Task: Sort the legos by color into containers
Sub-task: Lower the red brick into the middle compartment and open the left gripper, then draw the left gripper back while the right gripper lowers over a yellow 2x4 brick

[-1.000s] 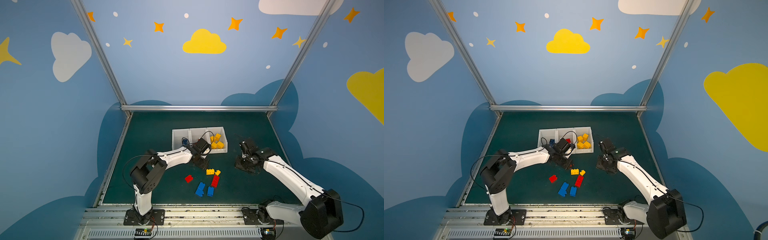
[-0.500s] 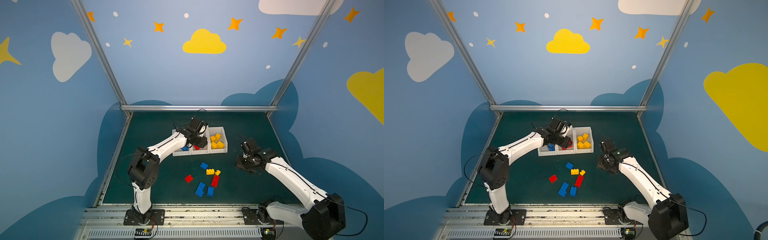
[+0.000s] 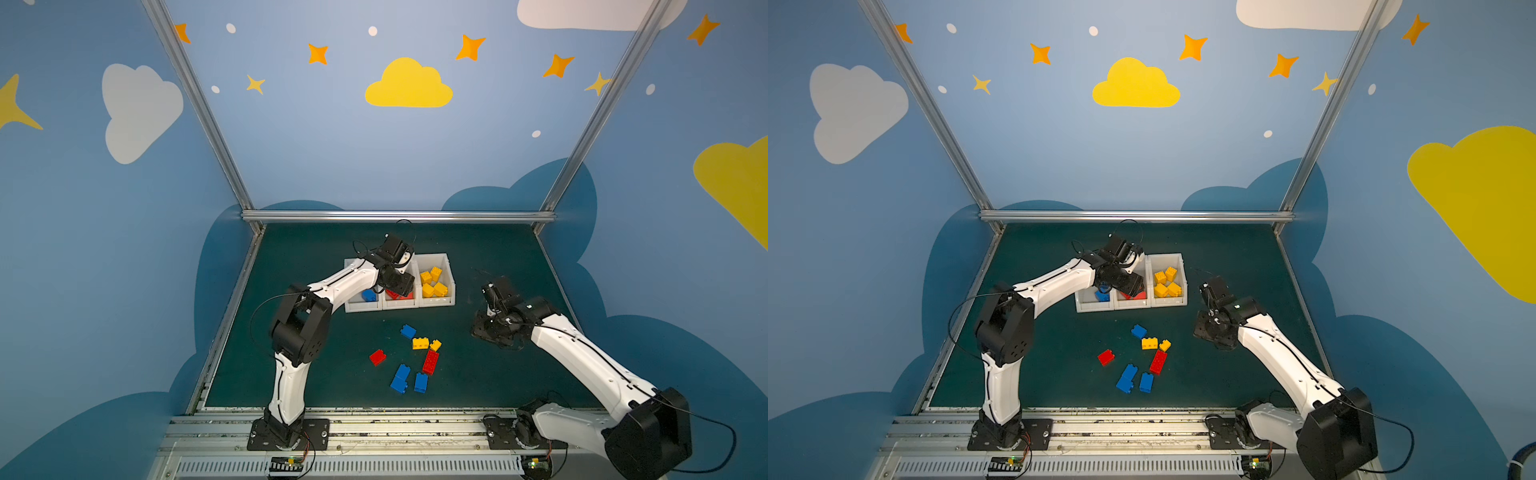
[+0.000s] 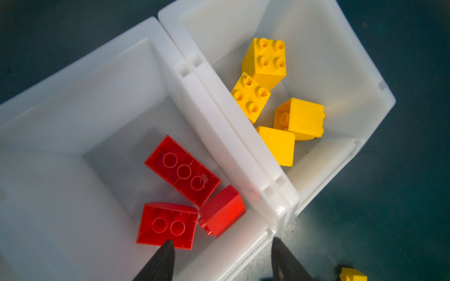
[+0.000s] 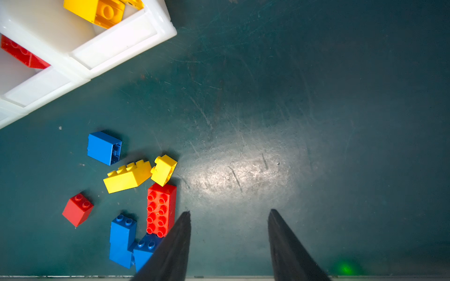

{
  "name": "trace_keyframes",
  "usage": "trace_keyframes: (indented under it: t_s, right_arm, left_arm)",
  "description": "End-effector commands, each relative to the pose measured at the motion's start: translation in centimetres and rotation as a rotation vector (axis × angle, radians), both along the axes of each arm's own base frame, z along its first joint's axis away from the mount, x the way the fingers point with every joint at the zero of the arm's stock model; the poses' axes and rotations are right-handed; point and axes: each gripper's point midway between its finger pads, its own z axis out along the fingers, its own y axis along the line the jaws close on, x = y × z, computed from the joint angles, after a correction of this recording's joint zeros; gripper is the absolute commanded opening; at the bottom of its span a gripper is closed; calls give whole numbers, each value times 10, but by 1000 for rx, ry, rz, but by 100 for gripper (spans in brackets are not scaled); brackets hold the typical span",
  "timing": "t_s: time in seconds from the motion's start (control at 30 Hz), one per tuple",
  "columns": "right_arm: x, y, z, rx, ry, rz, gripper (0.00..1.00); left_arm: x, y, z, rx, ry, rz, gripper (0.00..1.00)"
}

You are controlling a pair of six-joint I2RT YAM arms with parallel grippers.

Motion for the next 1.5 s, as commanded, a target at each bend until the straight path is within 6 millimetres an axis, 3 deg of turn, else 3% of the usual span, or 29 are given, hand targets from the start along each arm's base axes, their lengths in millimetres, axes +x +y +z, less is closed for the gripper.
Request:
trace_keyframes:
  t_s: [0.0,0.23,0.6,1.0,1.27,1.47]
  right_arm:
    - [-6,-4,-2,-6,15,-14,52]
    - [-9,3,-9,14,42,-5,52]
    - [-24,31,-26,4,90,50,52]
    - [-27,93,-35,-22,112,209,56]
    - [-23,138,-43,-41,122,340,65]
    - [-16,160,-55,-59,153,405,67]
  left_arm:
    - [-1,6,19,-17,-32,13,65]
    - [-19,19,29,-56,-38,47,67]
    - [-58,64,34,-105,-34,153,68]
    - [-98,105,17,-108,-11,279,68]
    - [-119,135,17,-105,-45,376,69]
    - [-132,149,18,-118,-64,413,70]
